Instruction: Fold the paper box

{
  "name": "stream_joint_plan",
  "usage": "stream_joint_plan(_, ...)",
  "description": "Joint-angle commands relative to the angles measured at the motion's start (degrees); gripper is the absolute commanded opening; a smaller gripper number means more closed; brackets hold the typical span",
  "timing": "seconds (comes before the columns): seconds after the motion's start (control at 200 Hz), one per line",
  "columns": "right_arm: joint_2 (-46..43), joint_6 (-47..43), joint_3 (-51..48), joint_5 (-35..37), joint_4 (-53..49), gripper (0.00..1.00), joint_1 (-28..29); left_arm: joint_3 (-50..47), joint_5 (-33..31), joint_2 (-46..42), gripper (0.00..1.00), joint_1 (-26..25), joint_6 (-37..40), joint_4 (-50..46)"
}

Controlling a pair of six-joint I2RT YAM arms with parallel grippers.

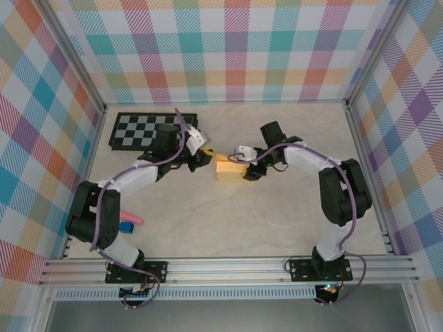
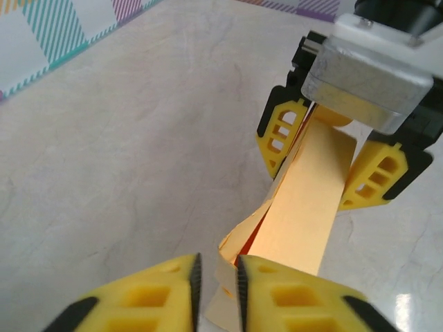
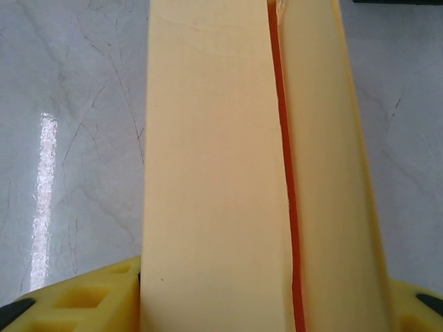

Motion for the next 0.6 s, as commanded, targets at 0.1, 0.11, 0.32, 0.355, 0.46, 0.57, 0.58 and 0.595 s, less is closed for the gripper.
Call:
stream_joint_plan(0.1,0.8,-1.18,1.57,-5.49,-3.3,0.53,-0.44,-2.18,-9.68,0.54,0.26,-0.02,5.28,6.02)
stream_joint_plan(0.11,0.83,-1.24,1.66,-5.67,-3.43,0.53,-0.49,-1.99,-9.71,0.79,0.27,-0.03,5.93,5.64)
stream_joint_plan(0.32,1.53,-2.81,3.51,-8.55,-6.42,0.53,-0.5,1.11,-2.78,4.99,0.39,-0.16,8.87,4.28)
stream_joint_plan(0.355,1.55,-2.81,3.53,-8.55,-6.55,0.53,-0.5,1.36,-2.58,5.12,0.4,-0.48,8.64,4.53)
stream_joint_plan(0.46,1.24,-2.81,3.16,-8.17,-6.55,0.53,-0.54,2.46,-1.26,5.27,0.41,-1.8,8.85,1.79)
stream_joint_plan(0.57,1.3,-2.74,2.89,-7.48,-6.58,0.53,-0.53,-0.22,-0.41,3.6,0.41,-2.66,6.86,4.06)
stream_joint_plan(0.58,1.31,-2.75,2.83,-7.42,-6.6,0.53,-0.51,-0.58,-0.45,3.45,0.41,-2.71,6.65,4.49)
stream_joint_plan(0.595,1.31,-2.78,2.74,-7.36,-6.5,0.53,-0.53,-1.13,-0.41,3.24,0.41,-2.75,6.31,5.0)
